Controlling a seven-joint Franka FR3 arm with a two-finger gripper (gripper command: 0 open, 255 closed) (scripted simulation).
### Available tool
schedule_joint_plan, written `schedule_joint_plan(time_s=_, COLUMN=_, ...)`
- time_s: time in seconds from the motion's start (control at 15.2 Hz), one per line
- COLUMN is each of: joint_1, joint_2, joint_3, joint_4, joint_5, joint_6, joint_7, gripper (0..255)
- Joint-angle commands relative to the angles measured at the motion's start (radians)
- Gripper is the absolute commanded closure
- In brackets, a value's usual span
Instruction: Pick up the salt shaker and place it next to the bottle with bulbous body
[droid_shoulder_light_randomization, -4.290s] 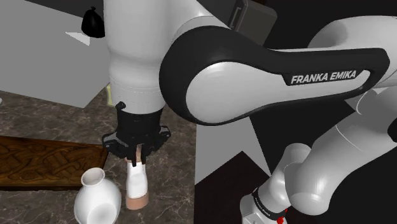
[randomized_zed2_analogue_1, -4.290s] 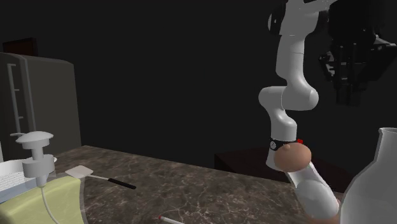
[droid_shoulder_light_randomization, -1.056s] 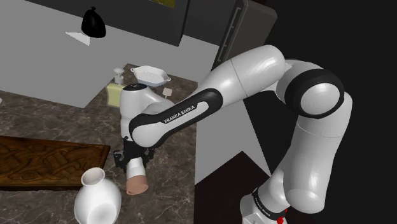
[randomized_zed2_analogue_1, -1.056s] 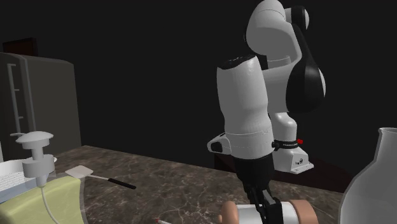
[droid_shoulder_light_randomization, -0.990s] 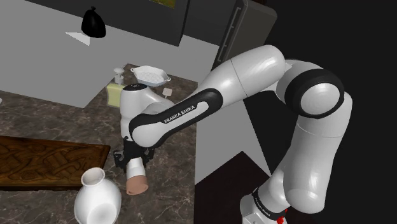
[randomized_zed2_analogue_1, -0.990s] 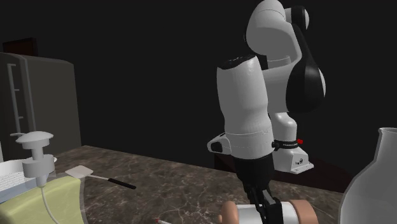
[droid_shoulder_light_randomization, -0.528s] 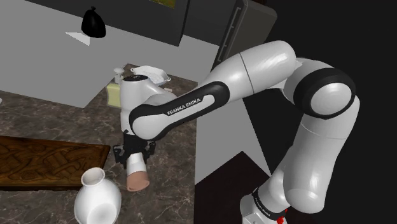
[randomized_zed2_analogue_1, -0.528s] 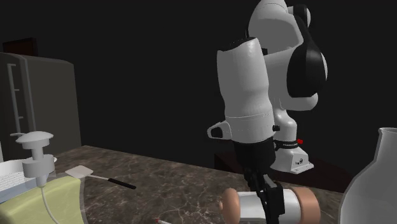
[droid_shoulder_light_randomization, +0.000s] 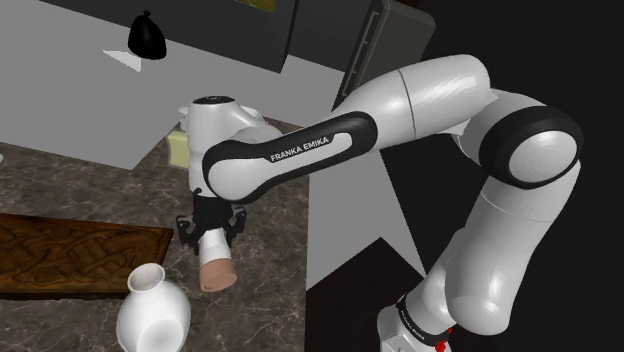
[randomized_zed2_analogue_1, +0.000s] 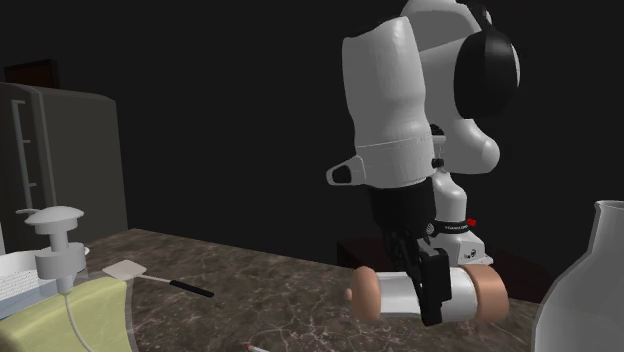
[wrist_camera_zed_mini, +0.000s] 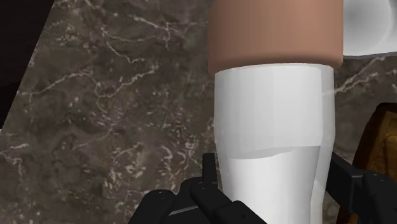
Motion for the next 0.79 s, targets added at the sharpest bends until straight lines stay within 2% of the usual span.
schedule_joint_plan(time_s=0.0, joint_1=-0.004, joint_2=-0.017, joint_3=0.001, joint_4=0.007, joint_5=0.005, joint_6=-0.023, joint_7=-0.003, gripper=255)
schedule_joint_plan(time_s=0.73, joint_1=-0.012, joint_2=-0.084, joint_3=0.007, joint_4=0.076, joint_5=0.025, joint_6=-0.156, joint_7=-0.001, gripper=255)
